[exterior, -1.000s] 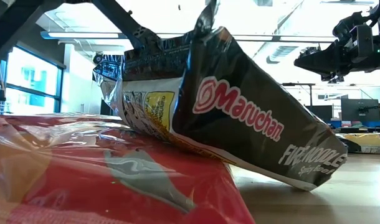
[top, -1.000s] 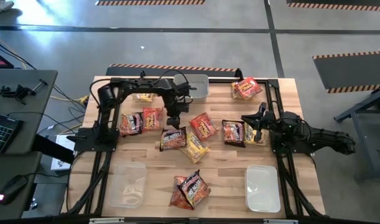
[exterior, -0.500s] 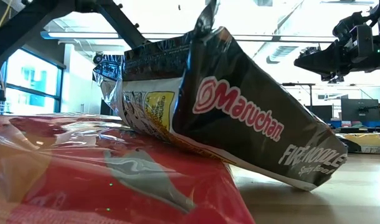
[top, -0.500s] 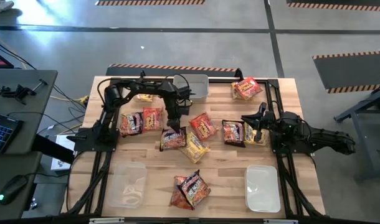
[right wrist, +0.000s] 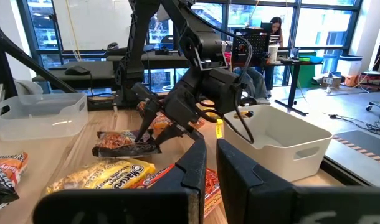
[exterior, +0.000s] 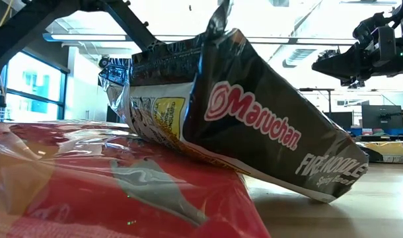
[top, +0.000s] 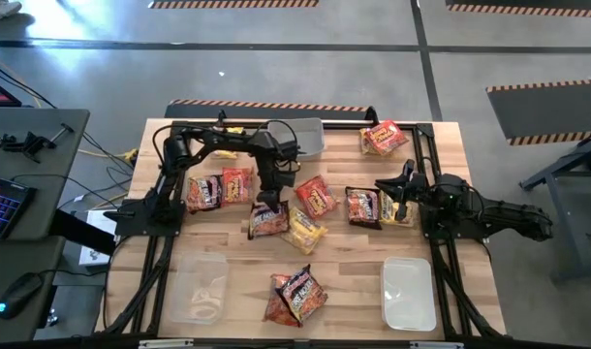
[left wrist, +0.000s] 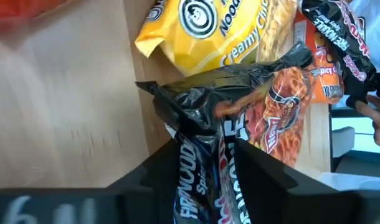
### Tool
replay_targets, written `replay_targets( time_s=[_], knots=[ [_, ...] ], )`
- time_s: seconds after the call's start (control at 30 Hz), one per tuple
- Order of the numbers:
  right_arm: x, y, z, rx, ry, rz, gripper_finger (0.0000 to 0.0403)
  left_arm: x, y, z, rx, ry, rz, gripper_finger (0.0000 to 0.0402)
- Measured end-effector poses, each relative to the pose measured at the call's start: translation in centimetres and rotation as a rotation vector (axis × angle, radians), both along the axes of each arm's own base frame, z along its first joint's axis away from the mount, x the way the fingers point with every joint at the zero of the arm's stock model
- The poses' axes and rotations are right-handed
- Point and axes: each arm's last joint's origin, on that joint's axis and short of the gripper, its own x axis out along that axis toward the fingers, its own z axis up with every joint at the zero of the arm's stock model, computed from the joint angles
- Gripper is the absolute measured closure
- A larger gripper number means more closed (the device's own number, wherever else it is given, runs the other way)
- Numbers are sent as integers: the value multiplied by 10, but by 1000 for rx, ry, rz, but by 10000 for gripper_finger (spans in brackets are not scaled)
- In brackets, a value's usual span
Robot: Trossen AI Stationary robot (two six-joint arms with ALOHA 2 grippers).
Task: Sort Maruchan noodles
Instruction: Put the middle black noodle pack into the gray bin
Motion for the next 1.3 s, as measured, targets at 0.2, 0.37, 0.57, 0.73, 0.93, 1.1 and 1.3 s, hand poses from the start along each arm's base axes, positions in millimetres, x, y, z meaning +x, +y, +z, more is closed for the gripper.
replay_targets(
  time_s=[0.2,0.37,0.57,0.73,0.93,1.1,1.3],
  knots=[
    [0,0,0,0,0,0,379,-5,5,8,-2,4,16,329],
    [0,0,0,0,0,0,379,-11,12,27,21,-30,43,363],
    [0,0,0,0,0,0,379,-18,25,68,60,-92,139,390],
    [0,0,0,0,0,0,379,-22,40,112,109,-105,309,397],
    [0,0,0,0,0,0,379,-21,61,155,229,18,670,398],
    [0,0,0,0,0,0,379,-24,77,179,259,96,976,401],
    [0,0,0,0,1,0,379,-32,98,201,186,79,1178,401]
  ],
)
